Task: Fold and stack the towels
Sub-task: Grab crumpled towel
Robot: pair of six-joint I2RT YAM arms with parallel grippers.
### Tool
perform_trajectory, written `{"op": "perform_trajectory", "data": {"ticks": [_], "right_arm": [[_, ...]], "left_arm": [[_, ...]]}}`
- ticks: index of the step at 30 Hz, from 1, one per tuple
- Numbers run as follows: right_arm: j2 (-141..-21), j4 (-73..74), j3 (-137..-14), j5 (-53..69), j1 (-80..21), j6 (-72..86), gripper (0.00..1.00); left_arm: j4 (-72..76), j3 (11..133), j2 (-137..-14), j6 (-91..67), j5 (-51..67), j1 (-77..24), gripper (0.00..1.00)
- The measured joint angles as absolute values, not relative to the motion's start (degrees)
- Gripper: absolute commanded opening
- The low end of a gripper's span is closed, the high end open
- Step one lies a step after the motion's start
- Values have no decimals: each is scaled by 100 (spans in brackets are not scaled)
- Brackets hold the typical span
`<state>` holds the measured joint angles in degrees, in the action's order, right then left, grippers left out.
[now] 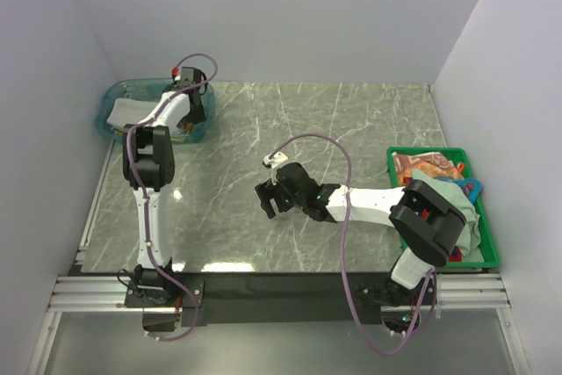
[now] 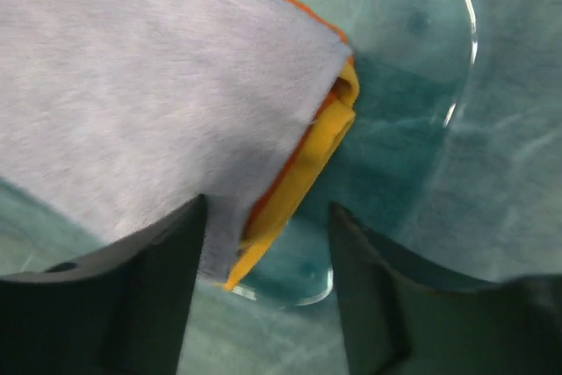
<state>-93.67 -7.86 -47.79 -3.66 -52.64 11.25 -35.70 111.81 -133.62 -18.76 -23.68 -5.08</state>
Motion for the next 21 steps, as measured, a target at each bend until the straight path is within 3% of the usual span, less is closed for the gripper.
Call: {"op": "perform_trajectory", "data": {"ticks": [3, 11, 13, 17, 21], "right_arm": [[-9334, -733, -4781, -451, -5264, 1111, 88], [-8661, 165, -5413, -1155, -5262, 1107, 92], [-8399, 392, -5651, -1514, -5258, 1133, 100], [-7850, 913, -5863, -2576, -5155, 1385, 100], [-7264, 1802, -5863, -3701, -4648, 1890, 100]], "left_arm": [[-3754, 11181, -13072, -1981, -2233, -493, 79], [-3815, 10956, -10864, -2213, -1890, -497, 87], [-3756, 10455, -9931, -2298, -1734, -497, 86], [-3470, 8973, -8106, -2451, -1264, -499, 88], [-3070, 7253, -6563, -2561, -648, -506, 98]]}}
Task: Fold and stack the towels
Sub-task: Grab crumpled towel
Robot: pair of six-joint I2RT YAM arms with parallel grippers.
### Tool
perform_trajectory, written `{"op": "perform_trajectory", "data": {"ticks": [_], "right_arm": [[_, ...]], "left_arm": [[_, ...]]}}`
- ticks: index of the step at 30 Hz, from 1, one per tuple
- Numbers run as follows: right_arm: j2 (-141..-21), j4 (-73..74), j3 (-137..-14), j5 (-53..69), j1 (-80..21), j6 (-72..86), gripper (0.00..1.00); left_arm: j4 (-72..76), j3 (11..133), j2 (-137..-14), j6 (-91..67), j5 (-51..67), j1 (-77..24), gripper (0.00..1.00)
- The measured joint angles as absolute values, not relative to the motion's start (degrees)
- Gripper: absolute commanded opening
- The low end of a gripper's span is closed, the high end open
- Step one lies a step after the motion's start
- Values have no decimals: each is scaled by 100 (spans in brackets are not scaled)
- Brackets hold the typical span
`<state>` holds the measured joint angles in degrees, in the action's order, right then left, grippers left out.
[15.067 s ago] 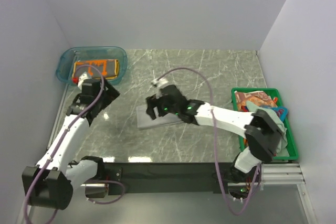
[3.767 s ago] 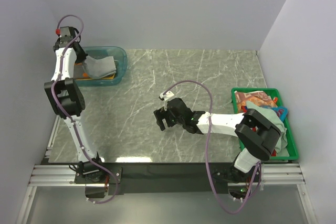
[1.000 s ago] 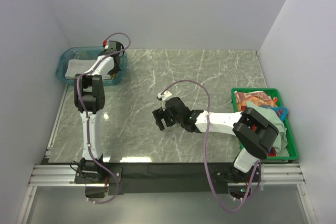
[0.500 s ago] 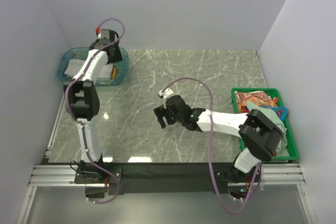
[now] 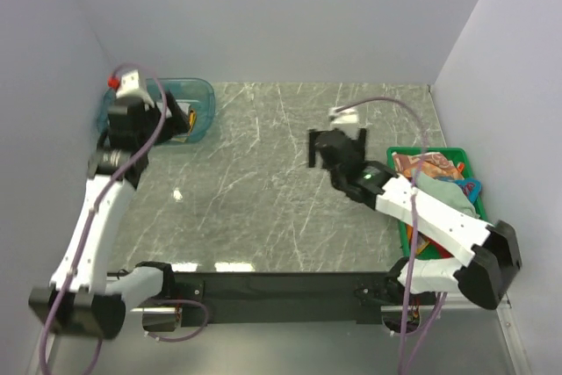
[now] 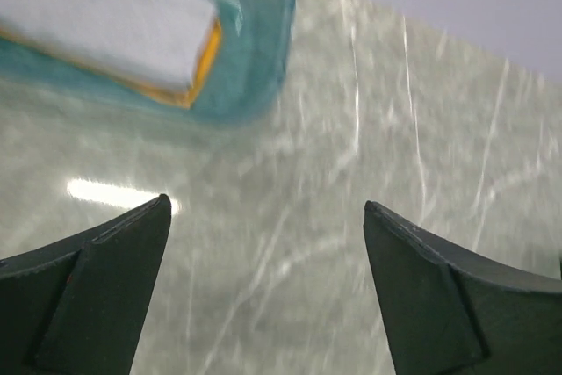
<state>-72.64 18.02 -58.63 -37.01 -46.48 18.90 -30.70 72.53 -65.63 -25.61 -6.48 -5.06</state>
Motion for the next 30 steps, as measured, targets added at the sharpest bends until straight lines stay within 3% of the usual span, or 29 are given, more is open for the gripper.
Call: {"op": "perform_trajectory", "data": {"ticks": [8, 16, 19, 21, 22, 26, 27, 28, 30], "right_arm": [[-6519, 3498, -5784, -4779, -2139, 3188, 98], [-6086, 3785, -5030, -4180, 381, 3741, 91], [-6101, 3739, -4595, -3741, 838, 3964, 89], [-6178, 3691, -4364, -3529, 932, 4099, 80], [-6250, 3649, -4252, -3424, 996, 4145, 65], [-6449, 3476, -3955, -3159, 1247, 4309, 36], [-6442, 3457, -3955, -3153, 1256, 4338, 36], [-6383, 3461, -3972, -3159, 1256, 4342, 26], [-6219, 3531, -4034, -3177, 1249, 4278, 16]], "left_arm": [[-2668, 4571, -4429, -2626, 69, -510, 99], [-2436, 4167, -4211, -2668, 519, -703, 99], [-2416, 4167, -4209, -2668, 534, -836, 99], [-2418, 4167, -4206, -2668, 534, -895, 99], [-2418, 4167, -4202, -2668, 534, -913, 99], [-2412, 4165, -4158, -2668, 532, -943, 99], [-2412, 4165, -4160, -2668, 532, -947, 99], [-2412, 4163, -4160, -2668, 534, -947, 100], [-2405, 4158, -4187, -2668, 534, -947, 99]]}}
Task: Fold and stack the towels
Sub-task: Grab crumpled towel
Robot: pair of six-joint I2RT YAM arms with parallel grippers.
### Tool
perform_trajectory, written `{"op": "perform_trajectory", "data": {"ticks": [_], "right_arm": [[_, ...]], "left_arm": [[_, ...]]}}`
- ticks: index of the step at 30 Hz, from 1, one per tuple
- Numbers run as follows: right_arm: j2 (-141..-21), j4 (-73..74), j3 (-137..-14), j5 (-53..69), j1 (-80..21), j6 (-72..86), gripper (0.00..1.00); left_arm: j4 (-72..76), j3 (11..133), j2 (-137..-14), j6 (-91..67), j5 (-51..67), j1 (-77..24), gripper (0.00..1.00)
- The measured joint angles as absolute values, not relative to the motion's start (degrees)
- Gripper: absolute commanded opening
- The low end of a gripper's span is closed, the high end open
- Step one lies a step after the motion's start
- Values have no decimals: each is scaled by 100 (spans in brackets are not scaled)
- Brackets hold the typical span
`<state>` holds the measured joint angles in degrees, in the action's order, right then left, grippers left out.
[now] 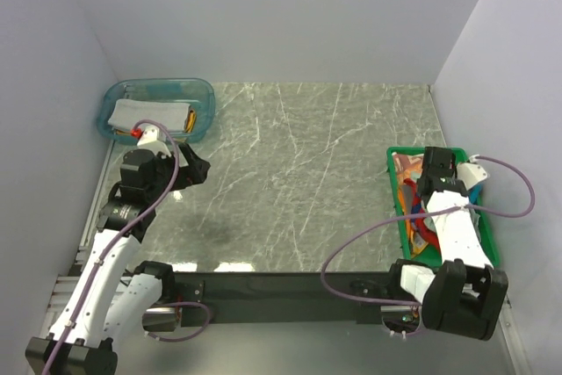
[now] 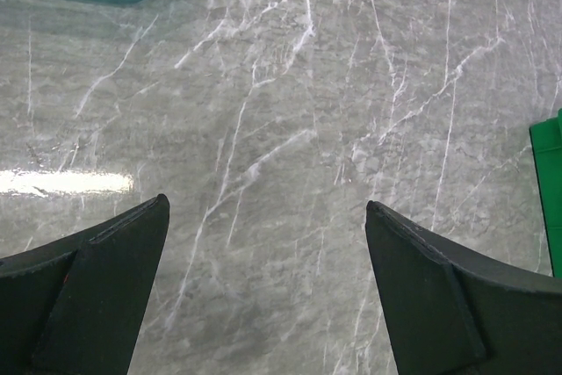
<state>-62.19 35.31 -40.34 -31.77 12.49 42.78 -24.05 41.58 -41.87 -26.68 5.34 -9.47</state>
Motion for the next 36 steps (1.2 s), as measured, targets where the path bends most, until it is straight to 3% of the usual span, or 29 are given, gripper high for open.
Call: {"op": "perform_trajectory", "data": {"ticks": [1, 5, 14, 17, 19, 22, 28, 36], "right_arm": [[-6117, 3570, -4093, -3201, 1232, 4257, 10], [-5732, 3780, -4506, -3352, 1116, 4134, 10], [-5433, 3592, -4792, -3441, 1046, 3900, 25], [-5540, 3450, -4654, -3417, 1046, 3900, 38], [-5701, 3358, -4569, -3402, 1046, 3909, 40], [-5975, 3258, -4445, -3404, 1039, 3979, 56], [-6099, 3148, -4377, -3514, 1037, 4001, 56], [-6071, 3131, -4397, -3544, 1039, 3981, 44]], "left_arm": [[-2399, 4158, -4198, -2668, 534, -947, 99], [-2375, 4158, -4309, -2668, 530, -947, 99], [-2381, 4158, -4689, -2665, 510, -947, 99], [-2381, 4158, -4746, -2665, 510, -947, 99], [-2381, 4158, -4748, -2665, 513, -947, 99], [-2381, 4158, -4740, -2665, 519, -947, 99], [-2379, 4156, -4550, -2668, 587, -954, 99], [-2383, 4156, -4423, -2665, 617, -1326, 100]]}}
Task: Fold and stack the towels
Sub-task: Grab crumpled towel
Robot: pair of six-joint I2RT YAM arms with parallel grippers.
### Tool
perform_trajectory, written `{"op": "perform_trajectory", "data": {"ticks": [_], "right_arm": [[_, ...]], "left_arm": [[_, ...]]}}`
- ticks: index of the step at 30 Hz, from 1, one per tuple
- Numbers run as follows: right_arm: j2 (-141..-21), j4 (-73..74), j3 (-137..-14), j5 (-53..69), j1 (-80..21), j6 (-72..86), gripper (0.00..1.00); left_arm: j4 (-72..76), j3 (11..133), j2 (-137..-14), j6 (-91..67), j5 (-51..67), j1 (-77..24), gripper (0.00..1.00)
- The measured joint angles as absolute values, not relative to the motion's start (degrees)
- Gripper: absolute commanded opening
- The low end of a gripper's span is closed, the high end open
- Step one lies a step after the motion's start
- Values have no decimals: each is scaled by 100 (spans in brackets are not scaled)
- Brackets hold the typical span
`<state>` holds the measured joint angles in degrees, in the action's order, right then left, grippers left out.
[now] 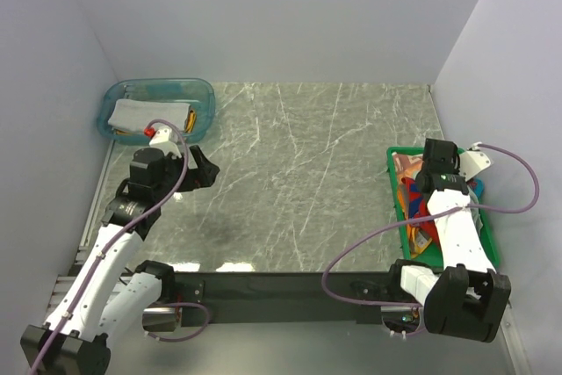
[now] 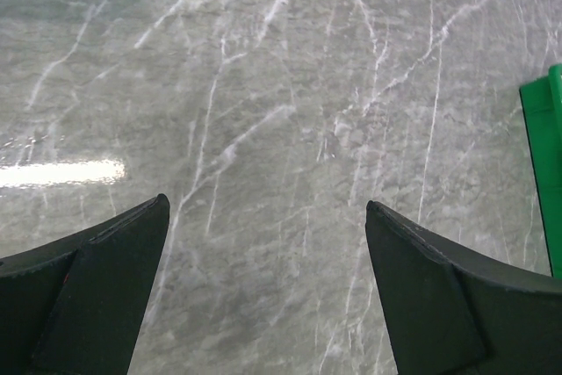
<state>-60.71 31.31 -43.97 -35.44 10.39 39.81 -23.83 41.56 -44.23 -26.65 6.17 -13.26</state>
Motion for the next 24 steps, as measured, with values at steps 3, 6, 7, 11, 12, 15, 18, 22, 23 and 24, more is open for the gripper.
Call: {"op": "perform_trajectory", "data": {"ticks": [3, 6, 7, 11, 12, 15, 18, 22, 23, 24], "right_arm": [[-5981, 3133, -4401, -3516, 1037, 3931, 43], [-5920, 3153, -4466, -3500, 1037, 3887, 43], [-5913, 3157, -4510, -3483, 1037, 3857, 43], [-5878, 3122, -4698, -3356, 1007, 3771, 36], [-5867, 3094, -4731, -3312, 987, 3745, 29], [-5861, 3030, -4757, -3179, 937, 3723, 29], [-5900, 3046, -4757, -3155, 923, 3769, 34], [-6132, 3315, -4790, -3483, 923, 3964, 42], [-6211, 3426, -4814, -3586, 923, 4003, 43], [-6294, 3533, -4842, -3715, 923, 4058, 43]], "left_arm": [[-2386, 4156, -4423, -2663, 617, -1439, 99], [-2388, 4156, -4423, -2663, 611, -1492, 99], [-2390, 4156, -4423, -2663, 604, -1500, 99], [-2394, 4156, -4423, -2663, 591, -1527, 100], [-2401, 4156, -4423, -2663, 580, -1531, 99], [-2438, 4156, -4423, -2663, 561, -1535, 99], [-2456, 4156, -4425, -2663, 548, -1535, 99], [-2464, 4156, -4436, -2663, 526, -1535, 99], [-2467, 4156, -4442, -2663, 528, -1535, 99], [-2464, 4156, -4447, -2661, 528, -1535, 99]]}}
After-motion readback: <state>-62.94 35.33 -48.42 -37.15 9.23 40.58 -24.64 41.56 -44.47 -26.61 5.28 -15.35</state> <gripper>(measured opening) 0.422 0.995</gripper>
